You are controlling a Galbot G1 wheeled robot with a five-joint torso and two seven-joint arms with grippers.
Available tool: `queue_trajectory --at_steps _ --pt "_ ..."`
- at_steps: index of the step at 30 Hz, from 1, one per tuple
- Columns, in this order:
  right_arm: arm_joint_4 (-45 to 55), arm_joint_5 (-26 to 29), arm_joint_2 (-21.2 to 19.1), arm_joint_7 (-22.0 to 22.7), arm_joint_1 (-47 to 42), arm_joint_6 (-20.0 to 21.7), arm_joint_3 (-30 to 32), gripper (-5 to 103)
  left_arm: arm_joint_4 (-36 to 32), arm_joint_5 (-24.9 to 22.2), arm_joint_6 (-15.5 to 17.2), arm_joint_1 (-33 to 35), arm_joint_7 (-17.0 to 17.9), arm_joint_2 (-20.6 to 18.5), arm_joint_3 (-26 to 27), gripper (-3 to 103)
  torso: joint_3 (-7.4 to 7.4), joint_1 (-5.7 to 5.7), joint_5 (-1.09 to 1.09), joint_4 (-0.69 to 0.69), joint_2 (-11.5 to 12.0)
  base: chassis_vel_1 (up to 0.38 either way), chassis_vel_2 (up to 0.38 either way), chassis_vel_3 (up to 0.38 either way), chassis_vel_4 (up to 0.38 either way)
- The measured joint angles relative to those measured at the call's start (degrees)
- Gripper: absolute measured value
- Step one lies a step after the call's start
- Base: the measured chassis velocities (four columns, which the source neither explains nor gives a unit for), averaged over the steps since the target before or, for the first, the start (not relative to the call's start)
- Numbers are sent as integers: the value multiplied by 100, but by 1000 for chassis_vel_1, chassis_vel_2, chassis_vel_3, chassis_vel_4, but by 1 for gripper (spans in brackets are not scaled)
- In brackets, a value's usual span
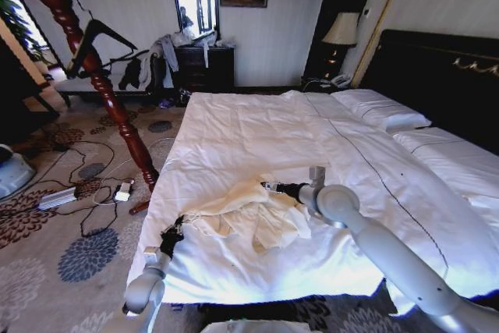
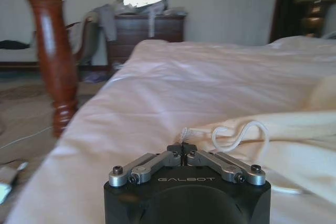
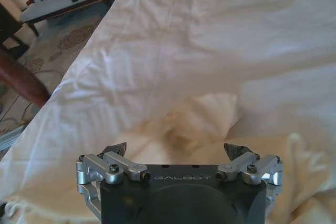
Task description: Pick up the clothes from the bed and hang them on the clothes hanger.
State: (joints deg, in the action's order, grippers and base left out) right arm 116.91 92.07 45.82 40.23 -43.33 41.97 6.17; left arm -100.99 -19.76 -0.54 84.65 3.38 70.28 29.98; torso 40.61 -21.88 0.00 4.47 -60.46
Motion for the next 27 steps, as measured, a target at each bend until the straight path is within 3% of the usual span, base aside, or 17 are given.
queue_trajectory --at_steps 4,7,9,12,15,18,25,27 --pt "33 175 -38 -28 45 -82 140 100 13 -127 -134 6 24 34 110 0 0 0 -1 -2 0 0 0 0 0" --pt "310 255 -98 -242 -365 -367 118 100 -123 -251 -281 16 19 64 110 0 0 0 -1 -1 0 0 0 0 0" --pt "434 150 -106 -378 -626 -527 59 100 -198 -315 -342 14 -6 75 102 0 0 0 0 0 0 0 0 0 0" --pt "598 -494 27 -926 -1370 -1077 -264 100 -417 -522 -470 -17 -82 81 82 0 0 1 0 2 -1 0 0 0 0" --pt "447 -756 152 -1208 -1493 -1334 -393 103 -493 -546 -479 -20 -83 65 79 0 0 1 0 0 0 0 0 0 0" --pt "212 -828 338 -1369 -1487 -1536 -541 90 -585 -542 -477 10 -83 5 78 0 0 0 0 -2 0 0 0 0 0" --pt "-19 -829 550 -1339 -1463 -1556 -720 84 -630 -523 -457 32 -78 -100 101 0 0 0 -1 -1 0 0 0 0 0" --pt "-55 -831 612 -1285 -1477 -1562 -781 75 -618 -523 -451 10 -78 -141 102 0 0 0 0 -1 0 0 0 0 0"
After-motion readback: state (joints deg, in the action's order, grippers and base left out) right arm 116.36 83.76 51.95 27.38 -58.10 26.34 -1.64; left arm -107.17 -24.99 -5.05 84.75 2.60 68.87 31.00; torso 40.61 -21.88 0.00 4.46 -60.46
